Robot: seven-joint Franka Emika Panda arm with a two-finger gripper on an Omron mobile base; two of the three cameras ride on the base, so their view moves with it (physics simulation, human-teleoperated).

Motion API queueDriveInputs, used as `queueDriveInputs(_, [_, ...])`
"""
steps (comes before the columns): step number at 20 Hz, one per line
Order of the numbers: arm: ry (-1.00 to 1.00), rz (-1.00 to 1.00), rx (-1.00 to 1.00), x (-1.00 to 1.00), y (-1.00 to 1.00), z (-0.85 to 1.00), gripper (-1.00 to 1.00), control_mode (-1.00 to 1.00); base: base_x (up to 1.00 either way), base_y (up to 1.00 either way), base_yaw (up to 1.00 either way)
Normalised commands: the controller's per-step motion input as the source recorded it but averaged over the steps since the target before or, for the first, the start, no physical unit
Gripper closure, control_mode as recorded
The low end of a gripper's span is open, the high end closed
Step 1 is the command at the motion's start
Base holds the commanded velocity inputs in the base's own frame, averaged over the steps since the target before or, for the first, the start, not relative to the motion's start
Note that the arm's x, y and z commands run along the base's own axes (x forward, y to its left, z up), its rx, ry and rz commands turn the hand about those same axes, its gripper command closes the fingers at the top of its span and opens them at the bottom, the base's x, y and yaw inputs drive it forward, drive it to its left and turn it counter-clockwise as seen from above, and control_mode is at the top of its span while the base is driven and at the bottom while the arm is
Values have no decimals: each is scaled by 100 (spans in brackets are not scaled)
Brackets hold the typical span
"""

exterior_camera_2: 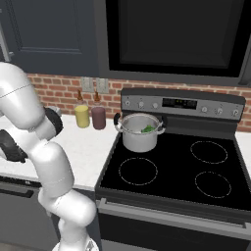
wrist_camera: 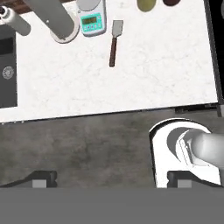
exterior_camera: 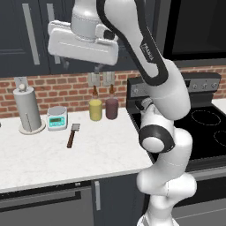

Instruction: Put the eggplant and broccoli in the pot. Retrieve the spatula and lightly stir the vegetables in the pot.

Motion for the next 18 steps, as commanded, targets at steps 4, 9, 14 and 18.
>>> queueDriveInputs(4, [26,-9,11,1,-4,-100,-100,-100,0,0,0])
queueDriveInputs(9, [13,-11,13,1,-11,-100,-100,-100,0,0,0])
queueDriveInputs(14, [0,-10,10,-3,-28,-100,-100,-100,0,0,0])
queueDriveInputs(18, [0,-8,10,-31,-56,-100,-100,-100,0,0,0])
